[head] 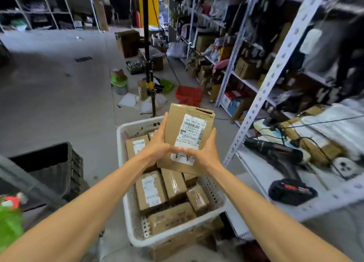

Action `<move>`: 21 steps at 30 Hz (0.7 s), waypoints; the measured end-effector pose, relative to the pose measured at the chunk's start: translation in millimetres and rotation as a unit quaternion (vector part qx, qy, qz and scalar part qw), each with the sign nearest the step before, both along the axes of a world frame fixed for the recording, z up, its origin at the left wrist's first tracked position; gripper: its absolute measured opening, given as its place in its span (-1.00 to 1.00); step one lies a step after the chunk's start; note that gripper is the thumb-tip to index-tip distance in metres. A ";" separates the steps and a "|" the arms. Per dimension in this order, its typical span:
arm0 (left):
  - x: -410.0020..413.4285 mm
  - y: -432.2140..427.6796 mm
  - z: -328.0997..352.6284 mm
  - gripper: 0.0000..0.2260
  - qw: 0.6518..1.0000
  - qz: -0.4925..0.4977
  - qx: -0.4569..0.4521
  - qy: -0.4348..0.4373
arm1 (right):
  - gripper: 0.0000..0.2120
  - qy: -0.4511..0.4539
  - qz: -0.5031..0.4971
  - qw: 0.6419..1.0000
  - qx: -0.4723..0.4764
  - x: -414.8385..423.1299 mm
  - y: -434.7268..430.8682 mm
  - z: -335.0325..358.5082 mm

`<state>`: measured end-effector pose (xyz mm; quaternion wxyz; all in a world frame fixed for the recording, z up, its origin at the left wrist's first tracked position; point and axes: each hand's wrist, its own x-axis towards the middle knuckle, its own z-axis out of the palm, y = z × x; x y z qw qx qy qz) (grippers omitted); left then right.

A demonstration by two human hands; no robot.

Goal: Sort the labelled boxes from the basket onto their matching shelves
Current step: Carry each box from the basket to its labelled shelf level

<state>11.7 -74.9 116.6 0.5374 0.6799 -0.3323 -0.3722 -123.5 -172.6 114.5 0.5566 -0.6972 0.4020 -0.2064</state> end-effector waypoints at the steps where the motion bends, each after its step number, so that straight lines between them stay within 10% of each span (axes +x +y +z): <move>1: -9.6 4.0 -1.8 0.12 1.000 -0.017 -0.002 0.006 | 0.31 0.012 -0.002 1.000 -0.004 -11.4 5.6 3.0; 21: -262.3 80.7 34.6 0.08 0.992 -0.116 -0.035 -0.025 | 0.16 -0.002 -0.067 0.996 -0.054 -289.9 94.4 39.3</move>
